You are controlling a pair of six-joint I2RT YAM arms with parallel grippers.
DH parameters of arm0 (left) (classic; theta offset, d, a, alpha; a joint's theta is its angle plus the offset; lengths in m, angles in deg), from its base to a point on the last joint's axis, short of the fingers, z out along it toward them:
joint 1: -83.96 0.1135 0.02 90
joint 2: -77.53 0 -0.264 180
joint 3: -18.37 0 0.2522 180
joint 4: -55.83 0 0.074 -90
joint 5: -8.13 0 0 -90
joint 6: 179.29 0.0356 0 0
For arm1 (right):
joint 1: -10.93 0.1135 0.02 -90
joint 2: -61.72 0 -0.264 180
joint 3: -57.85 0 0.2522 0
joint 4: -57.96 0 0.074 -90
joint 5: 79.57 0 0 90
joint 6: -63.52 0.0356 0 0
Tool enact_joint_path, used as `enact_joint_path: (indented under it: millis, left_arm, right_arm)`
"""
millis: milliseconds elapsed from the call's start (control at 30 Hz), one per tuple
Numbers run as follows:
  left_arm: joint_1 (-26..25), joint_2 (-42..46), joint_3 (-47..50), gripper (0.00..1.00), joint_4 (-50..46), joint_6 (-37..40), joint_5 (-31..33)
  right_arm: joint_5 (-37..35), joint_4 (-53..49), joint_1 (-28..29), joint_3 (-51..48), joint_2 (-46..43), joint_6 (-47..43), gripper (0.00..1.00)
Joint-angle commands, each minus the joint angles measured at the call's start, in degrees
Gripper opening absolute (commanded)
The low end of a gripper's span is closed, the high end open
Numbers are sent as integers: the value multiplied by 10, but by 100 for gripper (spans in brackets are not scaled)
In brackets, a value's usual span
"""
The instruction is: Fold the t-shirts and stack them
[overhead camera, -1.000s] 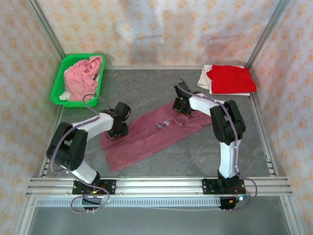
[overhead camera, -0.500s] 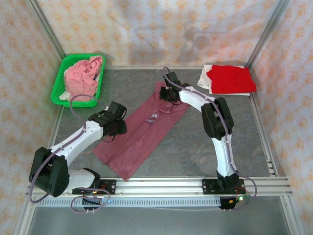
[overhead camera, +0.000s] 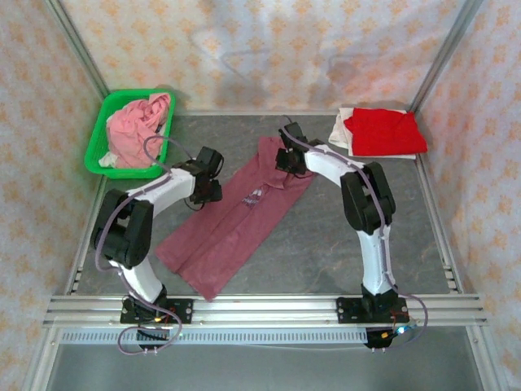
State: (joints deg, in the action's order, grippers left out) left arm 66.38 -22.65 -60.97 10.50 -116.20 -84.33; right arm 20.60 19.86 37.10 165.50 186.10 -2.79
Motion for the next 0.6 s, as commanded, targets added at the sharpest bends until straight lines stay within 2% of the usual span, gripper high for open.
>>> enact_joint_path:
  millis: [0,200,300,433,567]
  left_arm:
    - [11,-7,-36,37,6,5,-1]
    - [11,57,-51,38,-31,4,-11]
    - [11,106,-45,39,-49,4,-6]
    - [11,155,-24,41,-59,6,-13]
    - [12,152,-11,41,-70,19,-18]
  right_arm:
    - [-18,-25,-10,22,29,20,15]
    - [-18,-60,-33,108,102,6,13]
    - [-26,-44,-42,141,128,-16,13]
    - [6,-56,-48,244,186,-63,13]
    - [41,-93,-57,343,215,-83,16]
